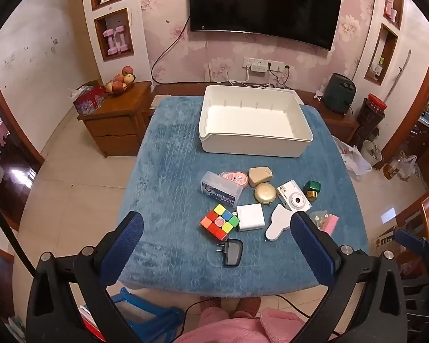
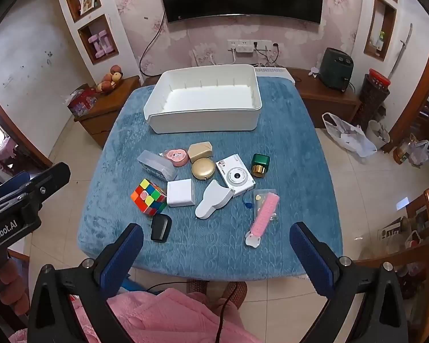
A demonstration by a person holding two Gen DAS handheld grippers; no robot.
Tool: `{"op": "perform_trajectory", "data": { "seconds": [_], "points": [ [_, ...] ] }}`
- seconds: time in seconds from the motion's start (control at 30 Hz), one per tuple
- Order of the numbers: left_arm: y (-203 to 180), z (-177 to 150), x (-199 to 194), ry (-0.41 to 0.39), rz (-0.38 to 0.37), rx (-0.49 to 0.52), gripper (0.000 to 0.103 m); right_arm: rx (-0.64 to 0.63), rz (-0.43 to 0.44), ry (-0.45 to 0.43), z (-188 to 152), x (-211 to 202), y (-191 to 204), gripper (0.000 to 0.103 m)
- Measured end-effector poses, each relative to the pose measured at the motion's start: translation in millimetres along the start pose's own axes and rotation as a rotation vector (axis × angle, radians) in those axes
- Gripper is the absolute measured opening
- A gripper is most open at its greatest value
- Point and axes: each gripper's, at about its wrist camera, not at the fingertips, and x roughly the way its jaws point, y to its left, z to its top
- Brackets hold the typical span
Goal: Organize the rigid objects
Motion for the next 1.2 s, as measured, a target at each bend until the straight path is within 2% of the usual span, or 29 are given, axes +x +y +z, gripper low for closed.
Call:
{"op": "perform_trajectory", "data": {
  "seconds": [0.1, 0.47, 0.53, 0.87, 1.2],
  "points": [
    [-1.2, 0.7, 1.3, 0.012, 0.012, 0.007, 0.102, 0.000, -0.001, 0.001, 0.6, -0.1, 1.3, 0.102],
    [1.5, 2.7, -1.2, -0.007, -0.023, 0.000, 0.102, 0.012, -0.011, 0.015, -4.5, 3.0, 3.3, 0.102],
    [2.9, 1.5, -1.7, -0.007, -0.028, 0.000, 0.102, 0.015, -0.012, 0.020, -6.7, 3.1, 2.9, 0.098],
    [27.4, 3.3, 19.2, 0.070, -0.097, 0.004, 0.101, 0.051, -0.052, 0.090, -10.3, 13.7, 23.6, 0.096],
    [45.1, -4.1, 41.4, 0.143, -0.151, 0.021, 0.100, 0.196, -0.096, 0.141, -27.8, 22.9, 25.8, 0.095]
  ]
}}
